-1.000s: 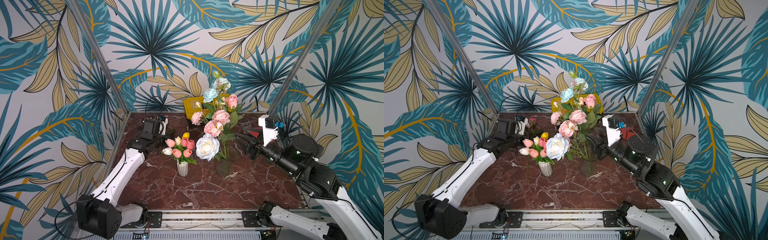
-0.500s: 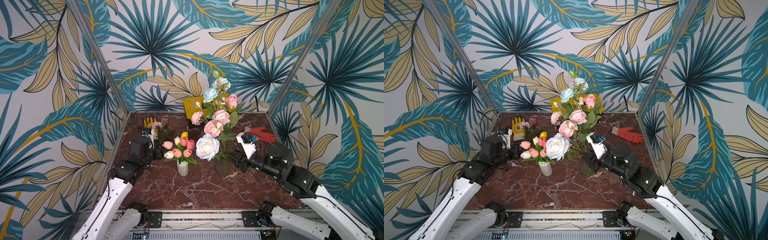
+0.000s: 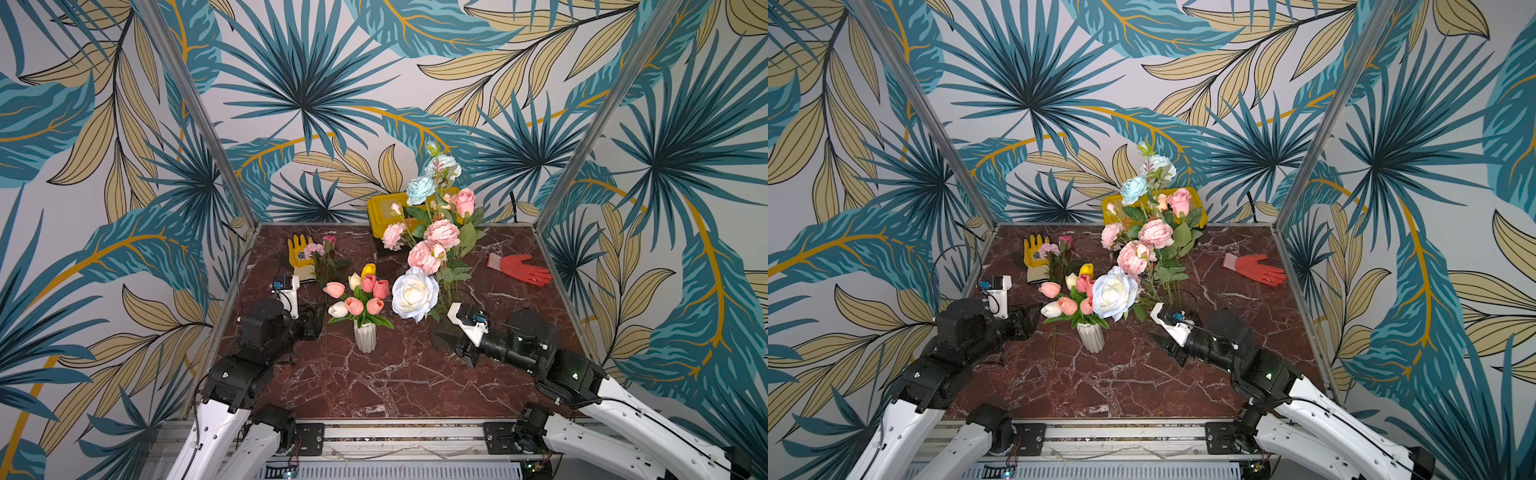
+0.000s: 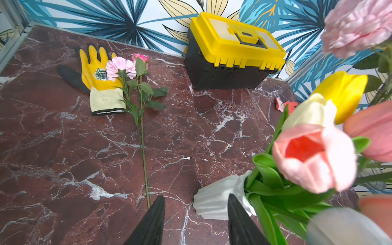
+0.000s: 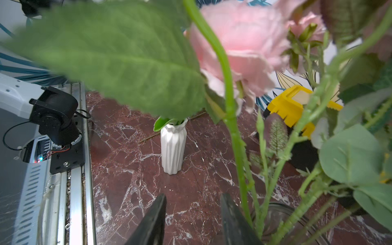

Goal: Pick out pink flowers from the vase
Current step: Pick up the many flowers from the vase.

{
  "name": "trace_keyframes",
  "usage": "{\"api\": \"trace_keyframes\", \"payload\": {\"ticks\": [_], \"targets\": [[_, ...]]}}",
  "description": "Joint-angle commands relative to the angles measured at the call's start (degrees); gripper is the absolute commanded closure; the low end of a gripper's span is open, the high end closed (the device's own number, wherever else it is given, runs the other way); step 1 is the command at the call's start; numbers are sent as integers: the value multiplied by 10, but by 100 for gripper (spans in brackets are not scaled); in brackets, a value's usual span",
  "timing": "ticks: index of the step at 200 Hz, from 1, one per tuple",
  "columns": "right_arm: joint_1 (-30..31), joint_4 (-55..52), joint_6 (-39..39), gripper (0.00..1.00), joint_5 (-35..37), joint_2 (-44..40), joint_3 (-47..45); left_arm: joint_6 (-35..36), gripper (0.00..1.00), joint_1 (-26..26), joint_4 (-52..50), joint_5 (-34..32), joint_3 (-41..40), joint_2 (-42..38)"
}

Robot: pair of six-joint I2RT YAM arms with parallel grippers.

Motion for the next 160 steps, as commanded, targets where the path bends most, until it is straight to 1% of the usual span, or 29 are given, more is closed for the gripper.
{"api": "trace_keyframes", "payload": {"ticks": [1,15,41,71,110,139,160], "targets": [[24,80,-40,54,56,19,-18,2,51,1,-6,5,-14,4],[45,109,-55,52,99,36,-20,1,51,1,-6,9,-13,4],[83,168,-98,51,190,49,-34,2,50,1,-6,2,-14,-2],[100,202,-122,52,252,42,-49,7,50,1,-6,20,-13,-6],[101,207,-132,51,279,23,-70,5,50,1,-6,18,-13,-6],[101,203,-137,51,290,40,-67,3,50,1,-6,19,-13,-7],[101,203,-125,51,299,64,-60,2,50,1,-7,19,-14,-10]]}}
